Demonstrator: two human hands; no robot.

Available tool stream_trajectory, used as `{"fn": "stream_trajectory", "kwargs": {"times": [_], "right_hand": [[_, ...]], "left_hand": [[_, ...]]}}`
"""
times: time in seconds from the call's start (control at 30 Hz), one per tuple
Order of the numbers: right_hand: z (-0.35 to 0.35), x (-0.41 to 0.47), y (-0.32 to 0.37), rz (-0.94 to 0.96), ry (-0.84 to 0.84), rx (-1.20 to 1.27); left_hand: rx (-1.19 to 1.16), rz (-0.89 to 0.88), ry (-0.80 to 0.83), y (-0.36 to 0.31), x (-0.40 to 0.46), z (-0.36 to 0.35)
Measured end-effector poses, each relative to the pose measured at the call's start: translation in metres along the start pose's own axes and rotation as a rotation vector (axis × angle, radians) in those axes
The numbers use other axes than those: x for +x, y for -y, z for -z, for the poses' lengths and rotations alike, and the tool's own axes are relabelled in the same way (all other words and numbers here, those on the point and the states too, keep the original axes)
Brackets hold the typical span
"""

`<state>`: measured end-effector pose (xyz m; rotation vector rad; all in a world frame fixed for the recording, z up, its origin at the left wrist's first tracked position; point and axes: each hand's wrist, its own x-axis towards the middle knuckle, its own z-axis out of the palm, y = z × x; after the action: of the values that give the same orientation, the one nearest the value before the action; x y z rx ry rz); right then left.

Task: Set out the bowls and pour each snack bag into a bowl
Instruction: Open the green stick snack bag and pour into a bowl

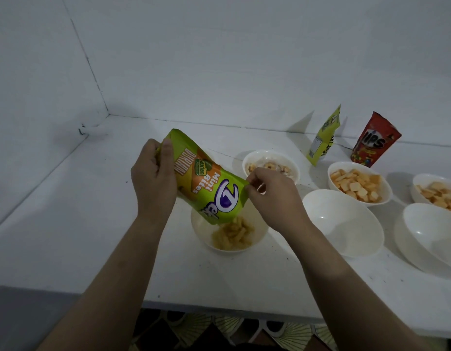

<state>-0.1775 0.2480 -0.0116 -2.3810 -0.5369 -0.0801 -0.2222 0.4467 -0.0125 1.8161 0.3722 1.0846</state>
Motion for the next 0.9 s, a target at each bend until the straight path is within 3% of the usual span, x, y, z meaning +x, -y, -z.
{"fn": "stream_trajectory", "kwargs": {"times": [0.43, 0.6, 0.73, 0.9], "right_hand": [[0.007, -0.002, 0.006, 0.02, 0.101, -0.001], [0.012, -0.001, 0.013, 0.024, 0.228, 0.002], [-0.002, 0.001, 0.028, 0.086, 0.143, 0.149], [-0.011, 0.002, 0.014, 0.019, -0.033, 0.262]], "left_hand": [[0.019, -0.039, 0.043, -0.006, 0.005, 0.001], [0.029, -0.067, 0.107, -0.002, 0.005, 0.004], [0.052, -0.127, 0.171, -0.005, 0.002, 0.0], [0.13, -0.235, 0.245, 0.002, 0.005, 0.0]]}}
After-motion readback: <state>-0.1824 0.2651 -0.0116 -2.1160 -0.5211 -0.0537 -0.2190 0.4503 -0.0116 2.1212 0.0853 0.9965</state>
